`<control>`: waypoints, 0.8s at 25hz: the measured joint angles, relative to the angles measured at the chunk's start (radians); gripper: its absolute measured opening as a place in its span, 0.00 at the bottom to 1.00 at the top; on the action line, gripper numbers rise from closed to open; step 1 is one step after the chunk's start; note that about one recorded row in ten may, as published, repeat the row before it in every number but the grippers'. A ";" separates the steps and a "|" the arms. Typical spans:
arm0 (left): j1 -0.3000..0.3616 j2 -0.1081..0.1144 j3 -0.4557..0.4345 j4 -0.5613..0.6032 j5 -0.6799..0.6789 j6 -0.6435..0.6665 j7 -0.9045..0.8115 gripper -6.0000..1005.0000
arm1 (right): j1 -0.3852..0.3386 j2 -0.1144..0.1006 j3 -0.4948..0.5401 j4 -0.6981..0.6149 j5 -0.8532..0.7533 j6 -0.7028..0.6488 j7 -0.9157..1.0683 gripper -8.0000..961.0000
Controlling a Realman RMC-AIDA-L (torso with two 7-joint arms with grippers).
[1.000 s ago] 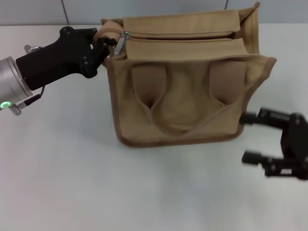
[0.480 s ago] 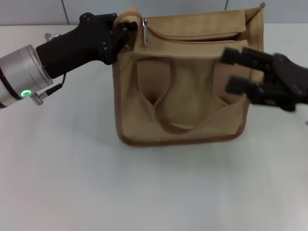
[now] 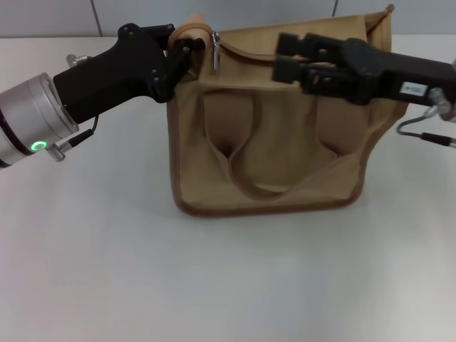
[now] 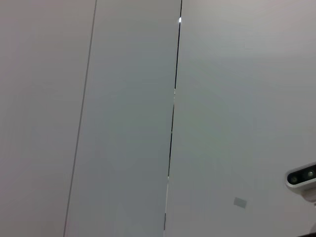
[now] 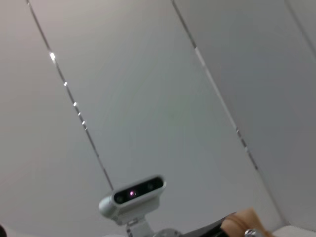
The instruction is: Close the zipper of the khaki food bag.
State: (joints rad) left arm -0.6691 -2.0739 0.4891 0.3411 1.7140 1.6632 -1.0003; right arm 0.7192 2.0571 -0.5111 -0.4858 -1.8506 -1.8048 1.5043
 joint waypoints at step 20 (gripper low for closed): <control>-0.012 -0.002 0.000 -0.014 0.001 -0.005 0.013 0.01 | 0.076 0.026 -0.078 0.042 0.005 0.153 -0.021 0.42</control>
State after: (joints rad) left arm -0.6813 -2.0759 0.4893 0.3267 1.7150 1.6579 -0.9875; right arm 0.7951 2.0831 -0.5888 -0.4437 -1.8457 -1.6521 1.4838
